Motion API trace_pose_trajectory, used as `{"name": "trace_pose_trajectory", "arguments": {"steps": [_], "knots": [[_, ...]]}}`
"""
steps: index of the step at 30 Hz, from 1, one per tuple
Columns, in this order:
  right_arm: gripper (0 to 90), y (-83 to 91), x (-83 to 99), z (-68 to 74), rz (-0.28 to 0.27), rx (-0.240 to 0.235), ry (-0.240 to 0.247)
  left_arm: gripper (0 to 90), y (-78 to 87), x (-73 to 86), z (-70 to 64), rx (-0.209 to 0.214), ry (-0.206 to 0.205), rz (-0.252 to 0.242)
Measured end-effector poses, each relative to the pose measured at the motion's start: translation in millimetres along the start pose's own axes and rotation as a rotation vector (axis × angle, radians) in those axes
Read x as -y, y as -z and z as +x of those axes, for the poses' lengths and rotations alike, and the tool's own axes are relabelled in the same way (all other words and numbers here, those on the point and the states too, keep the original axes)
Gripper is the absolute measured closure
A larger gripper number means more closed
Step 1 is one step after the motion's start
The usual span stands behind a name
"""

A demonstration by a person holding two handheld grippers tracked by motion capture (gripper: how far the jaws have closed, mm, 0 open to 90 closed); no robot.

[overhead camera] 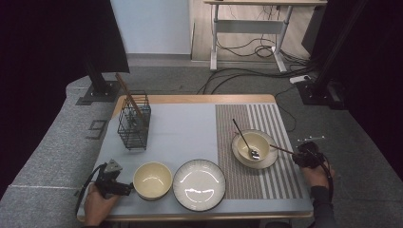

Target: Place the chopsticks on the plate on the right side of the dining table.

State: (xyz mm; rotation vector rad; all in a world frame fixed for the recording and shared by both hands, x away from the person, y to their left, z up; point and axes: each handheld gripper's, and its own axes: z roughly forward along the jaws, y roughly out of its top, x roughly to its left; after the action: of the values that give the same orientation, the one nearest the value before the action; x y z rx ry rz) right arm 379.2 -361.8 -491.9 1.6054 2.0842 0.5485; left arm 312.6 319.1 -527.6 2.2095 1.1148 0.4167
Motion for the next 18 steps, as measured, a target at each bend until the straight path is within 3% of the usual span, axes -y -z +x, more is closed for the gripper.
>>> {"name": "trace_pose_trajectory", "arguments": {"steps": [18], "knots": [[73.1,-8.9,-9.9,-3.6,0.002,0.019,-0.007,0.0,0.0,0.0,0.0,0.0,0.0,0.0]]}}
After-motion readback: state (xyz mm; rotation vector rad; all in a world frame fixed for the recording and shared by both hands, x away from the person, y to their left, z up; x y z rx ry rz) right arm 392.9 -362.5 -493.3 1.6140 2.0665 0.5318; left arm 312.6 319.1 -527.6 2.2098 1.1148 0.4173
